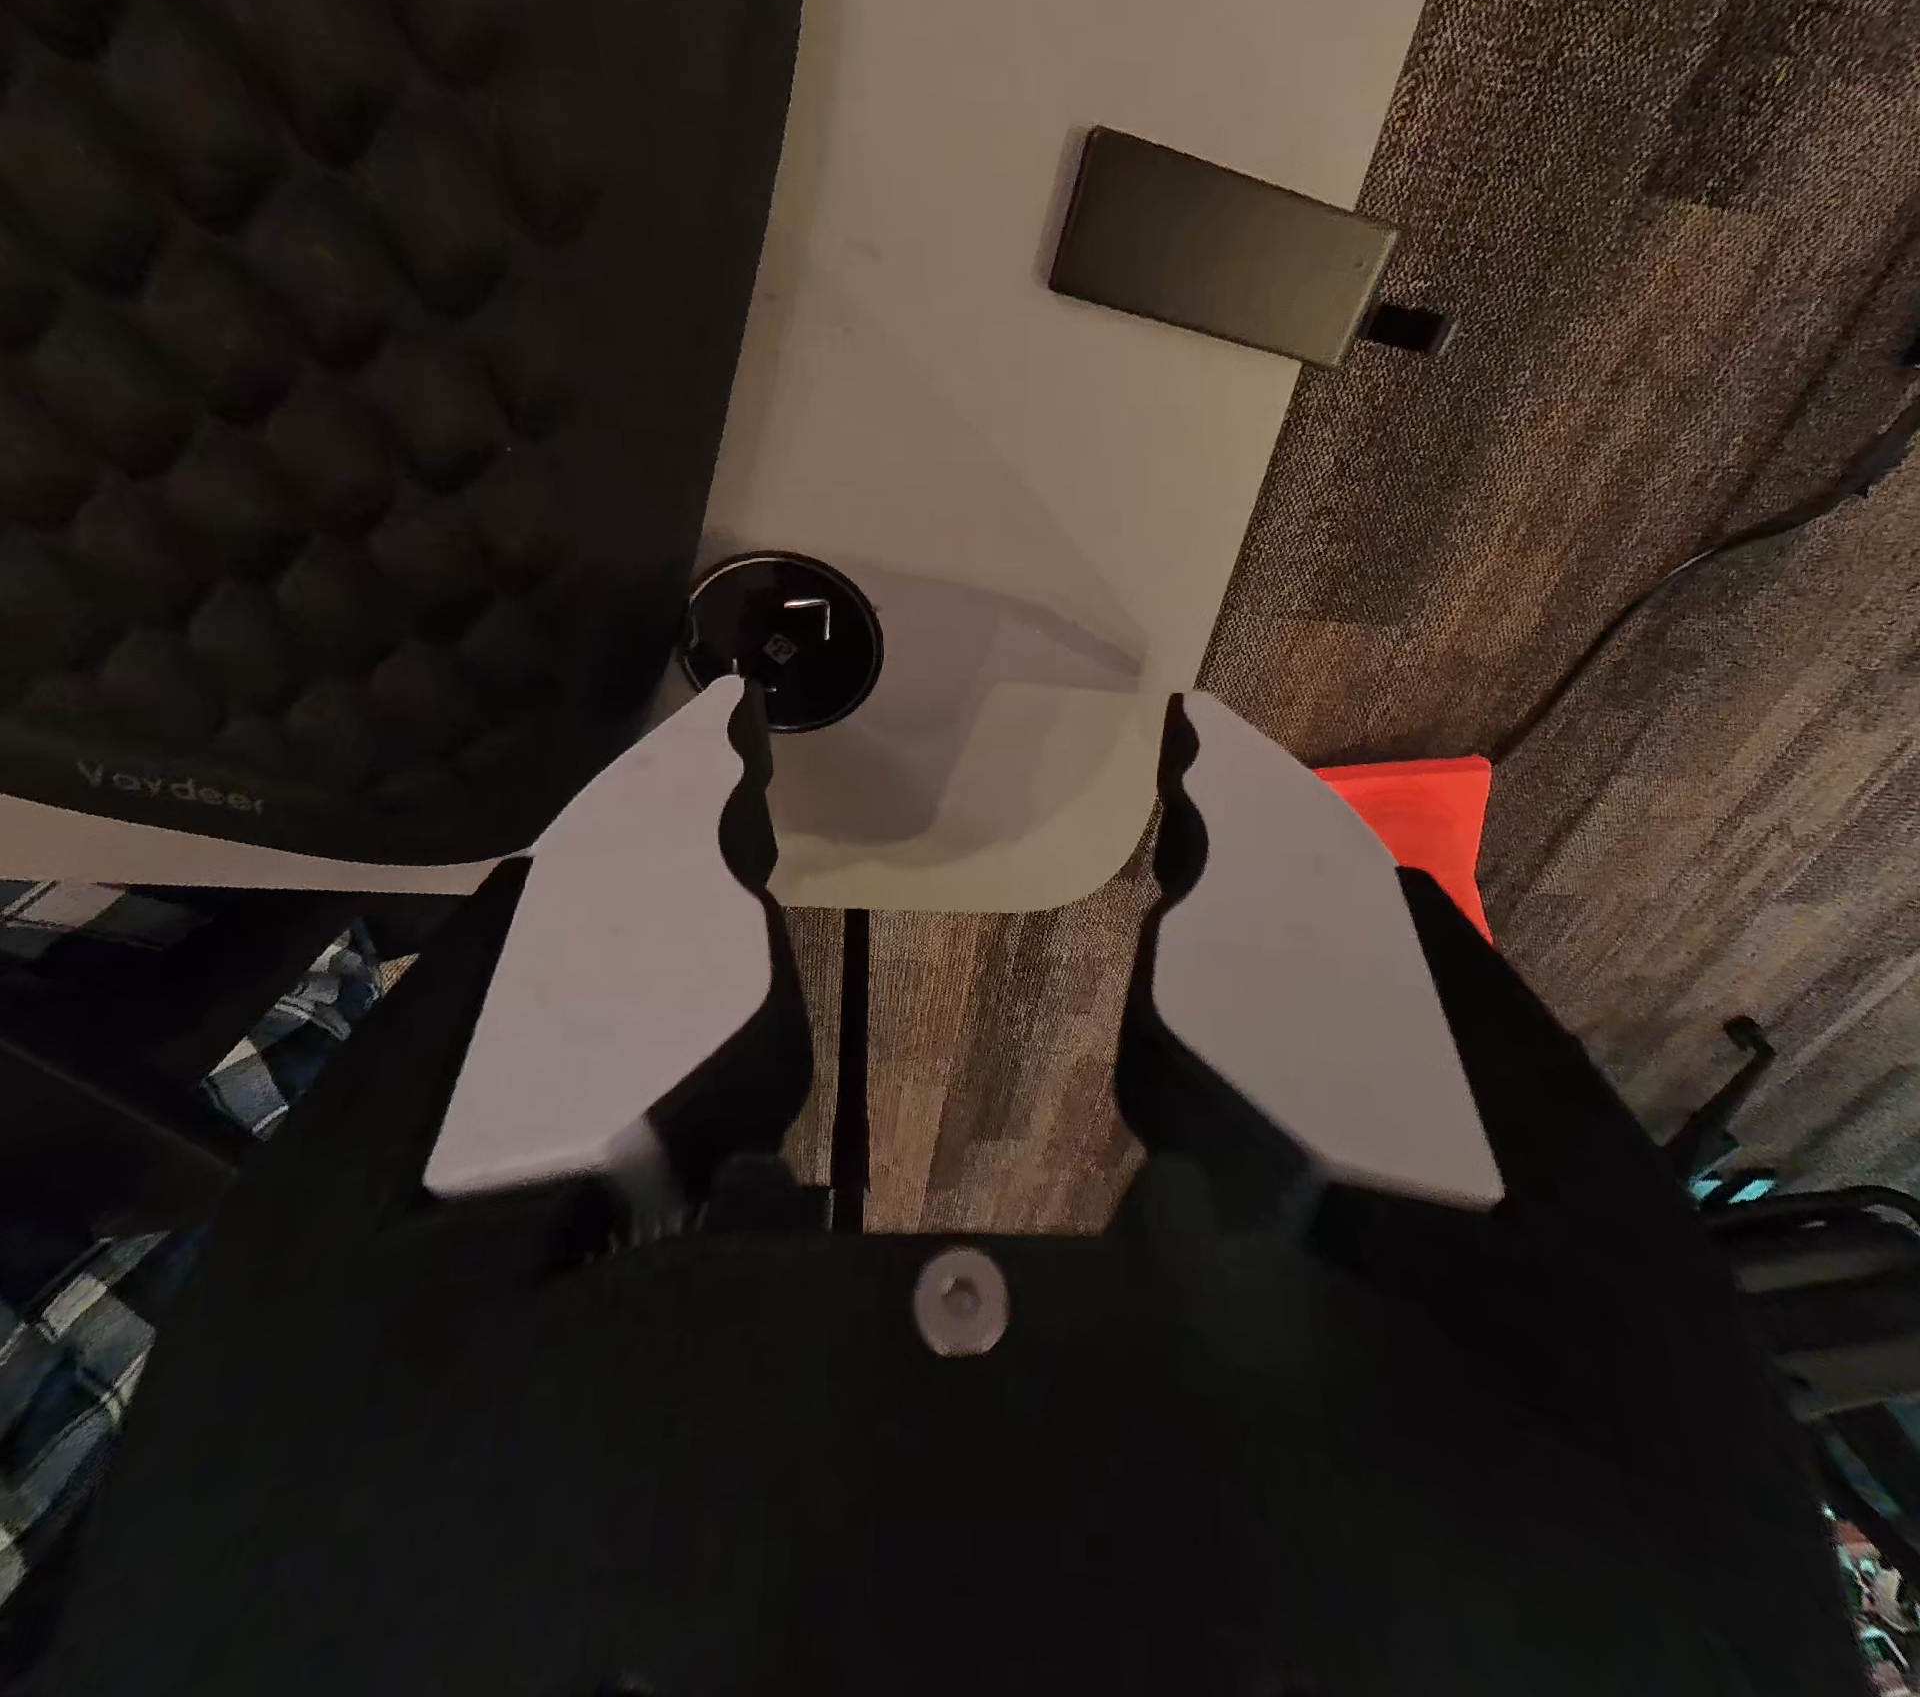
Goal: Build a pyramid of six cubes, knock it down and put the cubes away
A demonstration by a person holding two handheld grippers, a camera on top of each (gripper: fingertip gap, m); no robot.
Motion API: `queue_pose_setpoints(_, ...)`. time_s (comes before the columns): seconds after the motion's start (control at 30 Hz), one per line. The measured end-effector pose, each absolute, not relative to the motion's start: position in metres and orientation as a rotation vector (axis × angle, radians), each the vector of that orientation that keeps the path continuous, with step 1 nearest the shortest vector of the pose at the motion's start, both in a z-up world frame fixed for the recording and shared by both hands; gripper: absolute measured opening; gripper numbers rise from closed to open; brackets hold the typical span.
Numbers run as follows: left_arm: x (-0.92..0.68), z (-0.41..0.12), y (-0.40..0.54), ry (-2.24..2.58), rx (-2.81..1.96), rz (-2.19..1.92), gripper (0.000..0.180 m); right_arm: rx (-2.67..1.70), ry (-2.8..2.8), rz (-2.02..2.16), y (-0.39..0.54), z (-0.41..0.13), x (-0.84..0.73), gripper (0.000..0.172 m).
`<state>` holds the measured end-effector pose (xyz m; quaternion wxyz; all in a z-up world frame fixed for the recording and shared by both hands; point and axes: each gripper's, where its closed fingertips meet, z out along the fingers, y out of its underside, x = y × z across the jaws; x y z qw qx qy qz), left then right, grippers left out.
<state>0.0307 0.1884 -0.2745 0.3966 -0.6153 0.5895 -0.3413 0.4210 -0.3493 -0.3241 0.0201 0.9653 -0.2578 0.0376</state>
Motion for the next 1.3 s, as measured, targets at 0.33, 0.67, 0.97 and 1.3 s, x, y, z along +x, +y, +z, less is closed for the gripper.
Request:
queue_pose_setpoints(0.33, -0.018, -0.251, 0.215, 1.313, -1.580, -1.196, 0.062, 3.039, -0.856, 0.096, -0.348, -0.313, 0.418, 0.066)
queue_pose_setpoints(0.67, -0.017, -0.235, 0.217, 1.215, -1.610, -1.306, 0.069, 2.968, -0.836, 0.093, -0.348, -0.300, 0.419, 0.067)
queue_pose_setpoints(0.97, -0.013, -0.226, 0.217, 1.209, -1.654, -1.246, 0.072, 2.924, -0.809, 0.008, -0.346, -0.290, 0.418, 0.063)
queue_pose_setpoints(1.3, -0.011, -0.231, 0.240, 1.108, -1.866, -1.114, 0.084, 2.980, -0.830, 0.004, -0.346, -0.278, 0.417, 0.062)
